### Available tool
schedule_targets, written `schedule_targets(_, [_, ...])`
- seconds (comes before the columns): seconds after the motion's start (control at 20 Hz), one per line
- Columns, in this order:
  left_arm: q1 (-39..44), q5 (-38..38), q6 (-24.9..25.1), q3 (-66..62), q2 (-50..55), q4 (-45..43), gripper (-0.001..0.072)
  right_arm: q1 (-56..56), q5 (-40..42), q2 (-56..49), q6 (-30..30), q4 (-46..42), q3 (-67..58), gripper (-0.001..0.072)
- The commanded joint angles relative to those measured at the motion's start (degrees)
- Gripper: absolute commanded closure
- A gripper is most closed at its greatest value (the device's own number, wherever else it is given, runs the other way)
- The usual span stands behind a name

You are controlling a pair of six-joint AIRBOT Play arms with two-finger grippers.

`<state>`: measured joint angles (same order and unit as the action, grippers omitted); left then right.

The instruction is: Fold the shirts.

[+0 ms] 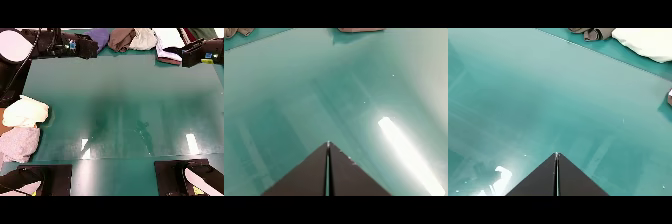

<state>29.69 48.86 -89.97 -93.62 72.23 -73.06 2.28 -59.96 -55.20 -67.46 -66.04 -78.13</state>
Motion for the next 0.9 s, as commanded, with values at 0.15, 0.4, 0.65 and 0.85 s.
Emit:
schedule_targets(0.15, [0.02, -0.02, 0.00, 0.00, 0.02, -0.02, 0.0682, 0.02, 0.00, -0.04, 0.00, 0.00, -0.04, 0.0697])
schedule_targets(0.4, [0.02, -1.31, 0.00, 0.00, 0.02, 1.09, 0.0681, 0.02, 0.00, -0.04, 0.00, 0.00, -0.04, 0.0697])
schedule_targets(0.65, [-1.07, 13.14, 0.39, -1.11, -1.25, -20.57, 0.0681, 0.07, 0.00, 0.00, 0.00, 0.37, -0.04, 0.0697])
schedule_targets(0.85, [-7.67, 27.47, -4.72, -0.46, -1.57, -45.16, 0.0680, 0.07, -0.02, 0.00, -0.02, 3.41, -0.04, 0.0697])
